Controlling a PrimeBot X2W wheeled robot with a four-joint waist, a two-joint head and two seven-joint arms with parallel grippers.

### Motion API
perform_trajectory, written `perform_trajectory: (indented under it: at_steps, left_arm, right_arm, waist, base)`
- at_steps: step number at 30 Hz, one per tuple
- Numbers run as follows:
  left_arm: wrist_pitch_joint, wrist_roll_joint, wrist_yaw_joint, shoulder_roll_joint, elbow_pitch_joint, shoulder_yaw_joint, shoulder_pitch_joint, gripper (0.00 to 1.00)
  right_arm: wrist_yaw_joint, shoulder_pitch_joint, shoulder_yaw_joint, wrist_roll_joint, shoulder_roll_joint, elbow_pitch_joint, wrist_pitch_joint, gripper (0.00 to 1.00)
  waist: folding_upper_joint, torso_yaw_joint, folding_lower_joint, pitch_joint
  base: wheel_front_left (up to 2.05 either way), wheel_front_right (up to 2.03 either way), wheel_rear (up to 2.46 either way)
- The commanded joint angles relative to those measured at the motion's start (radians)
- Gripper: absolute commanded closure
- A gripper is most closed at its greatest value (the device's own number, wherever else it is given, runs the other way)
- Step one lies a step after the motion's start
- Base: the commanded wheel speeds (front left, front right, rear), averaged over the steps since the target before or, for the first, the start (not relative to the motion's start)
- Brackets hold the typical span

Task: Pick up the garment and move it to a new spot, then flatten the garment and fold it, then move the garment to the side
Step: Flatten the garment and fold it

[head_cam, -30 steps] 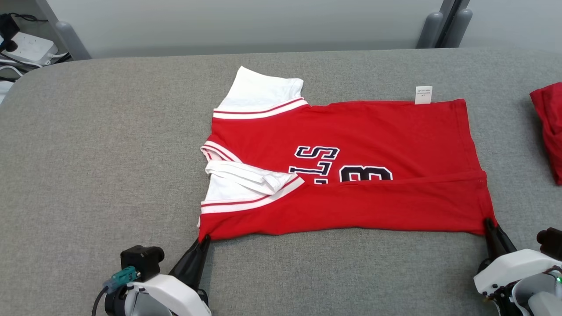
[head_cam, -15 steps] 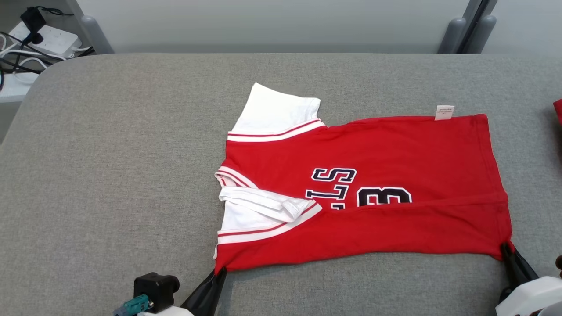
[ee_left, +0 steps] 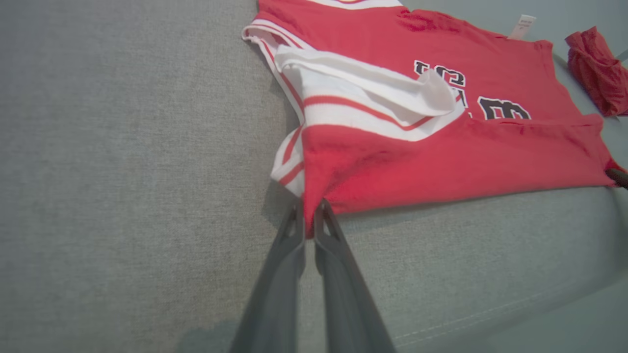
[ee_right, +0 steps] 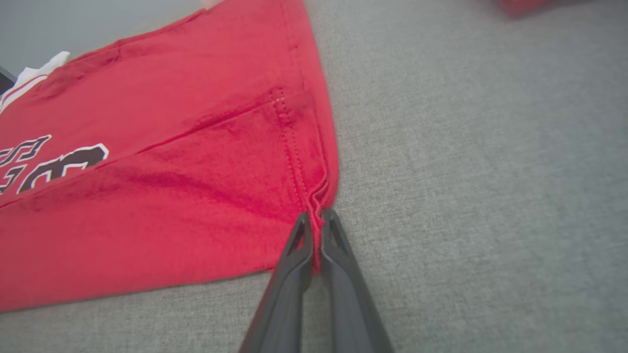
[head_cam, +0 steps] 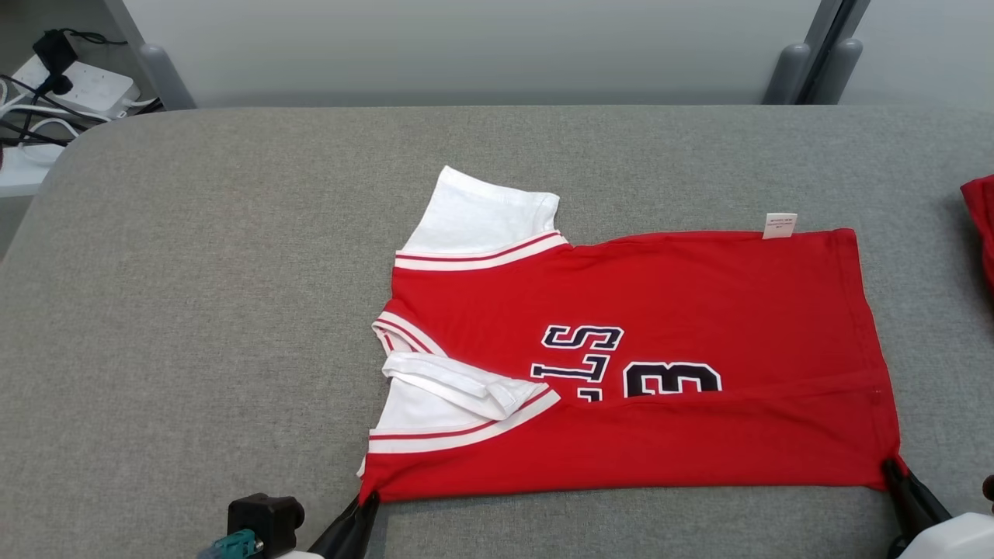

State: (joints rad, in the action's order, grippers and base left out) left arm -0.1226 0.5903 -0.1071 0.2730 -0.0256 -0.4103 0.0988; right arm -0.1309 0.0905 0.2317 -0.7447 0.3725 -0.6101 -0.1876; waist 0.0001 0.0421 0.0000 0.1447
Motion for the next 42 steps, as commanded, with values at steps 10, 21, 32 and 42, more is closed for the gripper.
perform_trajectory:
  at_steps: [10, 21, 32, 42]
  left_arm:
    - [0.001, 0.003, -0.021, 0.016, -0.047, 0.044, -0.024, 0.00]
    - [0.106, -0.037, -0.084, 0.082, 0.041, 0.145, -0.029, 0.00]
    - [0.360, -0.055, -0.113, -0.055, 0.093, 0.206, -0.138, 0.00]
    - [0.382, -0.092, -0.028, -0.142, -0.053, 0.157, -0.329, 0.00]
  right_arm:
    - [0.000, -0.006, -0.080, 0.083, -0.003, 0.009, -0.038, 0.00]
    - [0.000, 0.009, -0.194, 0.244, -0.039, 0.131, -0.072, 0.00]
    - [0.000, 0.025, -0.216, 0.454, -0.153, 0.420, -0.074, 0.00]
    - [0.000, 0.038, -0.125, 0.435, -0.152, 0.513, -0.074, 0.00]
  waist:
    - [-0.0001, -0.021, 0.0000, -0.010]
    - [-0.0001, -0.026, 0.0000, -0.013]
    - [-0.0001, -0.032, 0.0000, 0.007]
    - [-0.0001, -0.042, 0.0000, 0.071]
  base:
    - [0.00, 0.00, 0.00]
    - [0.00, 0.00, 0.00]
    - [0.00, 0.00, 0.00]
    - [0.00, 0.00, 0.00]
